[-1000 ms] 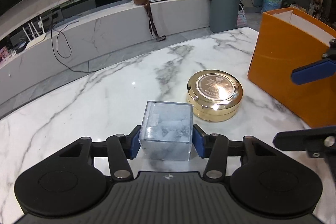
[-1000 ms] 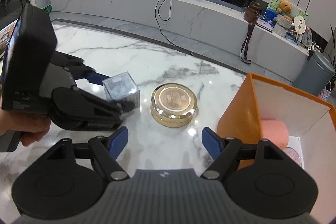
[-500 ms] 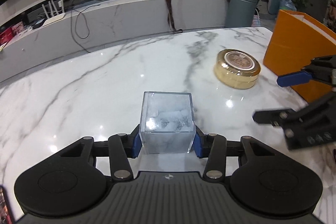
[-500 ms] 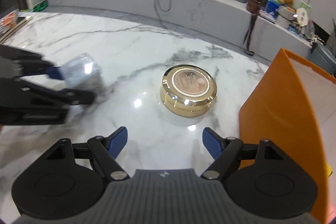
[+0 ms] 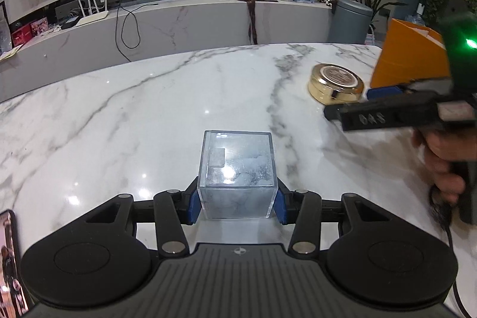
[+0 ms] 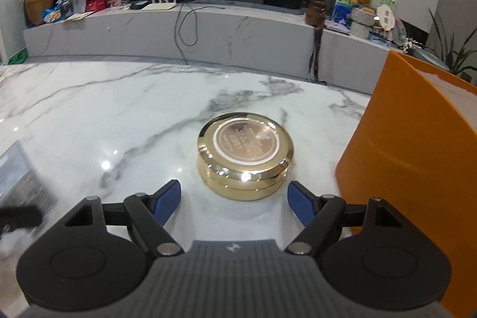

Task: Organize rigid objects
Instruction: 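Grasp the gold round tin with the right tool while the left tool holds the cube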

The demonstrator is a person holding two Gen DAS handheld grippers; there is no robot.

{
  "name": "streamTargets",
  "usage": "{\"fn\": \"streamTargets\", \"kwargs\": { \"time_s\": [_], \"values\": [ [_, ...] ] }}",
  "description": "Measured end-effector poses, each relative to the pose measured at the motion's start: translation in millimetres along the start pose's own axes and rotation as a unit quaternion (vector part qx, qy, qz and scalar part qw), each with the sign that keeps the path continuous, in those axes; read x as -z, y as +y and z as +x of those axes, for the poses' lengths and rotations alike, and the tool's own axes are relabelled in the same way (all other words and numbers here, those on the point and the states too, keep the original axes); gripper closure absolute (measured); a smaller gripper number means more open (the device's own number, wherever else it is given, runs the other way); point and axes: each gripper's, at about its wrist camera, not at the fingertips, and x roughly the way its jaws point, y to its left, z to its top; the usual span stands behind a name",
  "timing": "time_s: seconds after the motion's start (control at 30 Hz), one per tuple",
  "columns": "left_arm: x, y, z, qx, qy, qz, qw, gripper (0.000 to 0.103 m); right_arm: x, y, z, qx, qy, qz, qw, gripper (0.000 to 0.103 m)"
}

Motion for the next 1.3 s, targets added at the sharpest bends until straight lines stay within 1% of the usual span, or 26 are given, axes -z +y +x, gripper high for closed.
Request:
{"fn": "streamTargets", "kwargs": {
  "time_s": [0.17, 0.33, 0.4, 0.43, 0.5, 0.57, 0.7, 0.8, 0.9, 1.03, 1.13, 1.3],
  "values": [
    [9.8, -4.1, -9.2, 0.009, 0.0, 0.001, 1.0, 0.05, -7.7, -4.8, 6.9, 0.003, -0.005, 0.035, 0.999, 0.025],
    [17.4, -4.7, -16.1, 0.009, 0.003, 0.003, 0.9999, 0.05, -18.5, -9.7, 24.4, 0.008, 0.0, 0.081, 0.997, 0.025],
    [19.3, -3.8, -17.9, 0.011, 0.004, 0.003, 0.9999, 0.05, -19.7, -10.2, 29.3, 0.013, -0.006, 0.085, 0.996, 0.026],
    [19.7, -3.4, -18.4, 0.011, 0.004, 0.002, 0.9999, 0.05, -20.2, -9.0, 30.6, 0.015, -0.009, 0.079, 0.997, 0.027],
    [20.8, -2.9, -19.2, 0.012, 0.004, 0.0, 0.9999, 0.05, -19.7, -5.3, 30.6, 0.019, -0.011, 0.061, 0.998, 0.028],
    [20.6, -2.7, -19.2, 0.012, 0.003, 0.0, 0.9999, 0.05, -16.8, -3.1, 27.1, 0.013, -0.012, 0.048, 0.999, 0.028],
    [24.9, -7.0, -22.0, 0.015, 0.001, 0.007, 0.9999, 0.05, -4.9, 4.8, 10.1, -0.011, -0.008, 0.008, 1.0, 0.028],
    [29.5, -9.9, -26.4, 0.021, 0.001, 0.009, 0.9997, 0.05, 10.1, 13.4, -10.5, -0.032, -0.002, -0.029, 0.999, 0.028],
    [35.2, -14.7, -31.6, 0.025, 0.002, 0.011, 0.9996, 0.05, 25.4, 18.5, -32.5, -0.055, 0.011, -0.051, 0.997, 0.028],
    [42.2, -19.3, -38.6, 0.028, 0.005, 0.016, 0.9995, 0.05, 45.4, 24.5, -58.6, -0.071, 0.028, -0.066, 0.995, 0.028],
    [48.9, -22.2, -44.9, 0.029, 0.006, 0.018, 0.9994, 0.05, 57.8, 26.1, -74.2, -0.078, 0.036, -0.062, 0.994, 0.028],
    [58.6, -27.0, -55.3, 0.031, 0.008, 0.022, 0.9992, 0.05, 76.8, 30.4, -97.5, -0.079, 0.033, -0.067, 0.994, 0.028]
  ]
}}
